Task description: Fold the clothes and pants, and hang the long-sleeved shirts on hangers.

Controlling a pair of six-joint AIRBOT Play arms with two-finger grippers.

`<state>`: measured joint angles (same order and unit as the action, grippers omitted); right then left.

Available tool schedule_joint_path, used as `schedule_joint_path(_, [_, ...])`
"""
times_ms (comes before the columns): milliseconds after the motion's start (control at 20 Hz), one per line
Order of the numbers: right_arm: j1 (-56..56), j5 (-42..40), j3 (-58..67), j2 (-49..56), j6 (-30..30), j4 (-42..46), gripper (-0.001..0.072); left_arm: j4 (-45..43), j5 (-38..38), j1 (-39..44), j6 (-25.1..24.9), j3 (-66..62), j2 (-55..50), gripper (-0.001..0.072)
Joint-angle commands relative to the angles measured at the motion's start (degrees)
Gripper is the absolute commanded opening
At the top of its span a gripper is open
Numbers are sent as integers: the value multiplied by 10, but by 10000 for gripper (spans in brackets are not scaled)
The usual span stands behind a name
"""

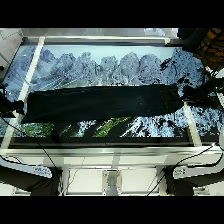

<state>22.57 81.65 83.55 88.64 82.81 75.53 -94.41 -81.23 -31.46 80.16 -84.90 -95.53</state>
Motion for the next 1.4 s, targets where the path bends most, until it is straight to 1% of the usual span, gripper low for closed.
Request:
schedule_joint_path(0, [0, 14, 0, 0, 0, 0, 161, 49, 57, 0, -12, 0, -1, 468])
schedule_joint_path(100, [-1, 19, 0, 0, 0, -1, 161, 102, 91, 1, -36, 0, -2, 469])
schedule_joint_path(150, [-1, 21, 0, 0, 0, -1, 162, 114, 104, 3, -46, 0, -4, 469])
schedule_joint_path(300, [-1, 32, 0, 0, 1, -10, 161, 115, 143, 7, -48, 0, -15, 468])
schedule_joint_path(450, [-1, 35, 0, 0, 1, -38, 161, 148, 183, 16, -68, 0, -28, 465])
schedule_joint_path(550, [-1, 32, 0, 0, 3, -37, 172, 148, 189, 27, -68, 1, -40, 460])
schedule_joint_path(600, [-1, 32, 0, 0, 3, -33, 259, 148, 189, 32, -71, 1, -45, 383])
schedule_joint_path(650, [-1, 30, 0, 0, 3, -27, 367, 148, 185, 37, -78, 2, -49, 208])
schedule_joint_path(700, [-1, 26, 0, 0, 3, -17, 421, 148, 185, 42, -87, 4, -50, 91])
schedule_joint_path(750, [-1, 19, -1, 0, 3, -6, 438, 148, 186, 48, -91, 7, -50, 23])
schedule_joint_path(1050, [-1, -50, -49, 2, -5, 3, 437, 150, 225, 67, -85, 9, -41, 20])
schedule_joint_path(1250, [-1, -81, -58, 2, -13, 3, 437, 152, 313, 67, -43, 9, 4, 20])
schedule_joint_path(1350, [-1, -94, -58, 2, -15, 3, 437, 152, 350, 67, -34, 9, 26, 20])
